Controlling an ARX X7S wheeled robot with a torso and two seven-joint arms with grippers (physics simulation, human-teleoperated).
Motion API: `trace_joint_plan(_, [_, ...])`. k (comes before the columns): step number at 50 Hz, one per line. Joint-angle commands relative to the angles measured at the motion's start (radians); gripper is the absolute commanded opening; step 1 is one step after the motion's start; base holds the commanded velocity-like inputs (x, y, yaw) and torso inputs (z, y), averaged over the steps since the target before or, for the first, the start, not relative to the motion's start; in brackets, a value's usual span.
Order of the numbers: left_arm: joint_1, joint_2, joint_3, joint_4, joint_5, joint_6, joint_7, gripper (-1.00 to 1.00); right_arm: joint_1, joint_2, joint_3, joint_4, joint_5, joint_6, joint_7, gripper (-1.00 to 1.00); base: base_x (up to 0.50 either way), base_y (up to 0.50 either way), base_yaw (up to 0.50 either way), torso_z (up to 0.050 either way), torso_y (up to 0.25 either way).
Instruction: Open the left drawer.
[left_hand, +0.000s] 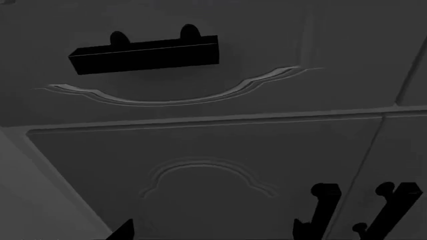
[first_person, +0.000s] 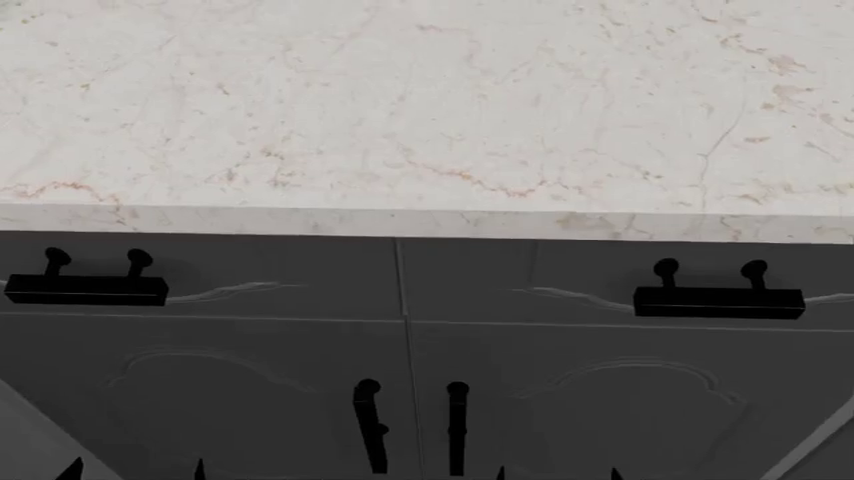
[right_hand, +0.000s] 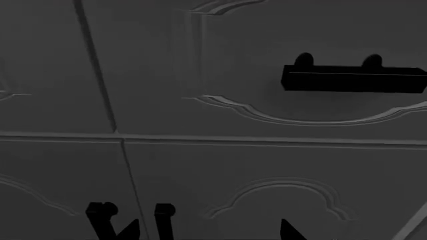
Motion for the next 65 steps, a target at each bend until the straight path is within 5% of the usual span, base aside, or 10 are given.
trace_joint_plan(1, [0.008,0.011,-0.015,-0.013,-0.006,0.046,0.036,1.0,-0.002,-0.014,0.014,-0.017,-0.014,0.021,-0.009,1.0,0.0,0.0,0.0,0.0,0.0])
trace_joint_plan(18, [0.022,-0.002,-0.044,0.065,0.001,-0.009,-0.038,1.0,0.005,-0.01,0.008,-0.004,-0.003,0.018,-0.006,1.0,0.0,0.0,0.0,0.0,0.0])
trace_joint_plan(37, [-0.03,-0.1,0.049,0.268,0.336,-0.329,-0.189,1.0,0.008,-0.004,0.0,-0.001,0.005,0.017,-0.001,1.0,0.0,0.0,0.0,0.0,0.0])
trace_joint_plan(65, [-0.145,-0.181,0.226,0.283,0.558,-0.545,-0.11,1.0,0.011,-0.001,0.002,-0.009,0.033,0.018,0.017,1.0,0.0,0.0,0.0,0.0,0.0])
